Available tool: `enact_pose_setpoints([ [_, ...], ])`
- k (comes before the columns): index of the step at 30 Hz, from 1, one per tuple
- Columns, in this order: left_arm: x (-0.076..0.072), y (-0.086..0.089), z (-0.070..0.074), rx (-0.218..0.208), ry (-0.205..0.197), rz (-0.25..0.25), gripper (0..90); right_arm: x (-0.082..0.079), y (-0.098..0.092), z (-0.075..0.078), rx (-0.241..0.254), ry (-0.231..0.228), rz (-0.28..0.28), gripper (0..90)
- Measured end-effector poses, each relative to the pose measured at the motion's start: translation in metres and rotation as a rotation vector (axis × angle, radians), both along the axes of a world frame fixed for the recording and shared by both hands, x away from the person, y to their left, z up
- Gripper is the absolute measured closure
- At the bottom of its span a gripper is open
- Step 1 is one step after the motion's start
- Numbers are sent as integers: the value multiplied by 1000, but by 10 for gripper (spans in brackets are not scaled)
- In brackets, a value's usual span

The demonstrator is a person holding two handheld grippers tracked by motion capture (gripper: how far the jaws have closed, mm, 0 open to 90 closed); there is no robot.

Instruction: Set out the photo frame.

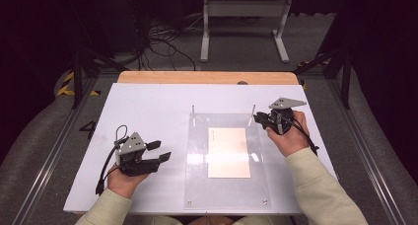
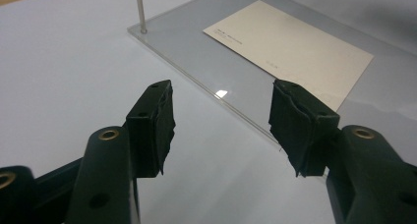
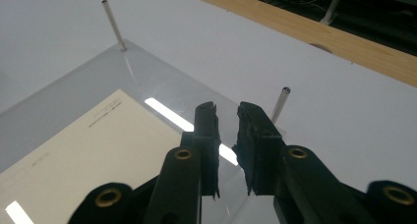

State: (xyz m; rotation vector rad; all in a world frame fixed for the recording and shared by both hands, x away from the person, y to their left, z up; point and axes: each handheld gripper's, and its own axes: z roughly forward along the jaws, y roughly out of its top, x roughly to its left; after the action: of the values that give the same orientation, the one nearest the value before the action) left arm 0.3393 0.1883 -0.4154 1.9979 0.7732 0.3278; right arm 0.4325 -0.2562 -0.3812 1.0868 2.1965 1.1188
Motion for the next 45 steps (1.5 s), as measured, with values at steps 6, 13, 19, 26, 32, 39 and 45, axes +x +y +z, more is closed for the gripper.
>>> enact_pose_setpoints([
  [6, -3, -1, -2, -1, 8, -10, 415, 25, -2, -6, 23, -28, -42, 705],
  [13, -9, -2, -5, 5, 19, -16, 407, 47, -3, -20, 19, -35, -62, 625],
  [19, -18, 6, -8, 8, 25, 13, 407, 61, -2, -30, 14, -10, -66, 788],
  [26, -23, 8, -12, 11, 38, 23, 407, 64, -4, -37, 48, -28, -78, 856],
  [32, -22, 0, -15, -14, 53, -5, 403, 66, -8, -43, 86, -53, -68, 858],
  [39, -22, -22, -21, -14, 69, -64, 396, 69, -11, -47, 124, -54, -64, 859],
  [45, -22, -19, -19, -10, 45, -59, 392, 76, -13, -50, 177, -40, -83, 859],
])
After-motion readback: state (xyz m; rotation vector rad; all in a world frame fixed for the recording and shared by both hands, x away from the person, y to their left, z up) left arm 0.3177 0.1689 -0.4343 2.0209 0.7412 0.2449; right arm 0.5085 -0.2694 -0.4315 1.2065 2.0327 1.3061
